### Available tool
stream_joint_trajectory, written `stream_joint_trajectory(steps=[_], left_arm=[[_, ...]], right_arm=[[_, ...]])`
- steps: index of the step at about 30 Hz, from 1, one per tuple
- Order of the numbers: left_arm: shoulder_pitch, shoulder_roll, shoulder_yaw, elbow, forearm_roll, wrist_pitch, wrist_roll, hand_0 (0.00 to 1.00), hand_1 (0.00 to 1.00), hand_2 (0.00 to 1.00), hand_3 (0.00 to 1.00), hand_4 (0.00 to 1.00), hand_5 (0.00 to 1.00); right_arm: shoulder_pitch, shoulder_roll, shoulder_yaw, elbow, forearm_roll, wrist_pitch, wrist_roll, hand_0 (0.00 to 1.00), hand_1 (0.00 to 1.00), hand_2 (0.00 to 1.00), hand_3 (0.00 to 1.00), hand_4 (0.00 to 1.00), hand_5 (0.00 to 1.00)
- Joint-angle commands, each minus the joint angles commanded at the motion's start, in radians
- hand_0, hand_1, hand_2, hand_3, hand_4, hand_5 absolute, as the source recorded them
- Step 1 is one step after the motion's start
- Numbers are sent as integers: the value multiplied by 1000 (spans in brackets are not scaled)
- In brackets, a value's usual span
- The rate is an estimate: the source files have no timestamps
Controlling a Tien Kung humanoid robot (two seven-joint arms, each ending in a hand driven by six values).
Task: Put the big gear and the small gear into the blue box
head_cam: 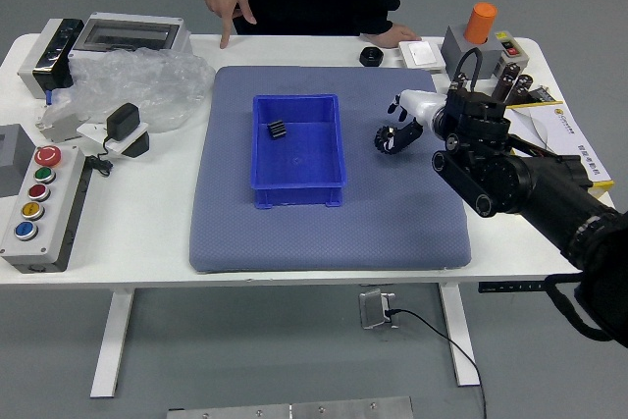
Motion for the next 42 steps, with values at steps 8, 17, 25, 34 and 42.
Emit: stream_joint_trajectory(steps=[8, 17, 25, 34, 42], left_arm=[[-5, -9, -3, 0, 9, -2, 1, 856, 823, 831, 867, 774, 307], [-11, -15, -7, 0, 19, -4, 3, 856, 824, 831, 868, 774, 309], [-16, -17, -8, 0, 23, -4, 2, 856, 823, 830, 868, 774, 307], [-15, -16, -4, 0, 20, -5, 2, 856, 823, 831, 868, 774, 307], [-14, -15, -6, 0, 26, -6, 2, 856, 823, 830, 868, 774, 309]], right_arm=[[1, 32, 16, -54, 2, -18, 12, 660, 618, 722, 827, 821, 285], [-2, 47, 35, -91, -2, -43, 21, 657, 615, 716, 822, 813, 276], [-11, 47, 48, -99, -14, -72, 23, 629, 588, 686, 788, 790, 261], [-18, 47, 52, -110, -15, -86, 20, 620, 571, 670, 733, 770, 273], [-19, 47, 51, -117, -9, -73, 7, 625, 582, 688, 752, 768, 271]])
